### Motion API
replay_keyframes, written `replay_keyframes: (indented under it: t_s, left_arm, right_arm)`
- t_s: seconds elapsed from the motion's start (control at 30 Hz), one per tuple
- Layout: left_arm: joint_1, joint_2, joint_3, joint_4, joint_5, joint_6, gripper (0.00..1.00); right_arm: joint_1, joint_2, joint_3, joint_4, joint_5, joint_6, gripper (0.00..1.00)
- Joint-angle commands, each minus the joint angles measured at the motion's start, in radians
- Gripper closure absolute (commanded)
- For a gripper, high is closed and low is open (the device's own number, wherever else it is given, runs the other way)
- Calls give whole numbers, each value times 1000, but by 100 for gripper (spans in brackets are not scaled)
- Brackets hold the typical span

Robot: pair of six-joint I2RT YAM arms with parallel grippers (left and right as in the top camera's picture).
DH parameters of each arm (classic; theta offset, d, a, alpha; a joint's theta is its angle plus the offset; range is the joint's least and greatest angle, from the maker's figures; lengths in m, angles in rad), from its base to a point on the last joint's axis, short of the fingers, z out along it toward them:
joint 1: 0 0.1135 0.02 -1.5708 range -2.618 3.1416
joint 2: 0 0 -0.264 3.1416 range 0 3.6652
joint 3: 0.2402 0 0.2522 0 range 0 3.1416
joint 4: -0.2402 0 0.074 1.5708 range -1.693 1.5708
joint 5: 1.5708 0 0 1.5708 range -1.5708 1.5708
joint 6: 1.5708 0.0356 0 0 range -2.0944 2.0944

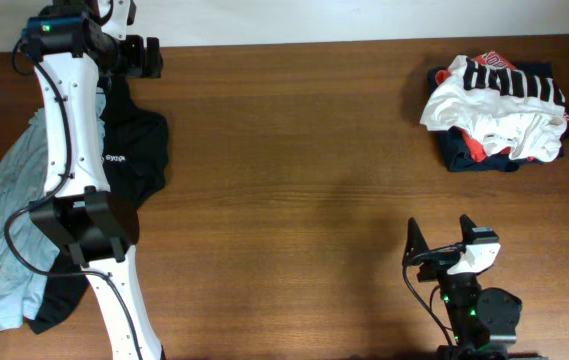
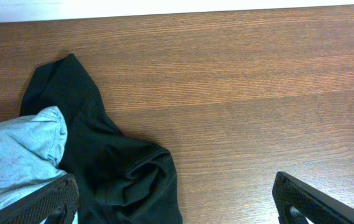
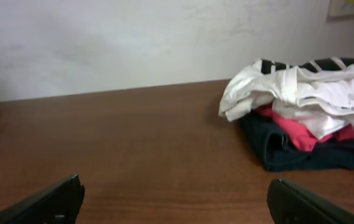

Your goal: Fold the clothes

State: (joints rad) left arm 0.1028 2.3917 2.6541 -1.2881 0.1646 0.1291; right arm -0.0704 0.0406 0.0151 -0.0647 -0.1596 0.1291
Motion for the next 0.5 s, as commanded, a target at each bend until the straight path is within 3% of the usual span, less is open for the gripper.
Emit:
replay_keyframes:
  t_s: [0.0, 0.47]
  left_arm:
    - [-4, -34, -4, 5, 3, -9, 1]
    - [-4, -34, -4, 5, 3, -8, 1]
  right_arm:
    - [-2, -23, -10, 1, 14, 7, 1]
    - [-2, -37, -10, 2, 14, 7, 1]
